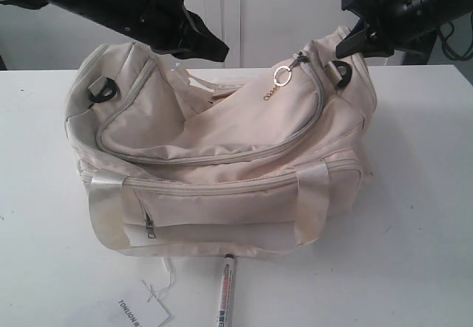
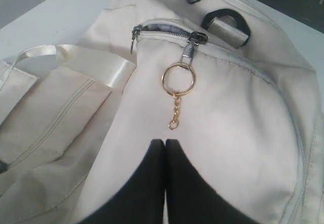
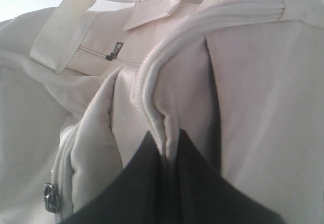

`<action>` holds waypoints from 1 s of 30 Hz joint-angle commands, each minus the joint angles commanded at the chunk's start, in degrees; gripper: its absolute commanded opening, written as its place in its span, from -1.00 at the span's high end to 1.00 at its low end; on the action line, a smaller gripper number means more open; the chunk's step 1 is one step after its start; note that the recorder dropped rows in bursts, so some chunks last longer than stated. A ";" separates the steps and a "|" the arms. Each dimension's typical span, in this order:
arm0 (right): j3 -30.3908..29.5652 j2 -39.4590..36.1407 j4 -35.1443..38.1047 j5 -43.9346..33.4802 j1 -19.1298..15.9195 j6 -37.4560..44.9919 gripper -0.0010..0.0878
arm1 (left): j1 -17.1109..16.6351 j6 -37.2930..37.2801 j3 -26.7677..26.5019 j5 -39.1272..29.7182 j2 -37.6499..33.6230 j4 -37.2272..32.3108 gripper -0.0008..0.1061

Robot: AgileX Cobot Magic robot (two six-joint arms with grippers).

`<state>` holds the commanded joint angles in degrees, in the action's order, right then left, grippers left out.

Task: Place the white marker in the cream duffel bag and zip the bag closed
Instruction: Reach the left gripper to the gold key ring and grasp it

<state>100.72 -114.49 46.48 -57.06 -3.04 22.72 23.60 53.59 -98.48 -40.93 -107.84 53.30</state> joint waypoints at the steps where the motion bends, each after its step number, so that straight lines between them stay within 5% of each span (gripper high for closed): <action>1: 0.00 0.00 0.00 0.00 0.00 0.00 0.91 | 0.00 0.95 -0.94 -0.46 -0.79 0.80 0.99; 11: 0.00 0.00 0.00 0.00 0.00 0.00 0.91 | 0.00 4.85 -10.17 -4.60 -7.94 2.57 0.99; 20: 0.00 0.00 0.00 0.00 0.00 0.00 0.91 | 3.57 18.37 -16.96 -5.75 -14.69 3.39 0.99; 30: 0.00 0.00 0.00 0.00 0.00 0.00 0.91 | 6.48 30.40 -17.08 2.04 -15.53 2.79 0.99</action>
<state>100.72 -114.49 46.48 -57.06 -3.04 22.72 30.08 84.00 -115.57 -38.88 -123.36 56.09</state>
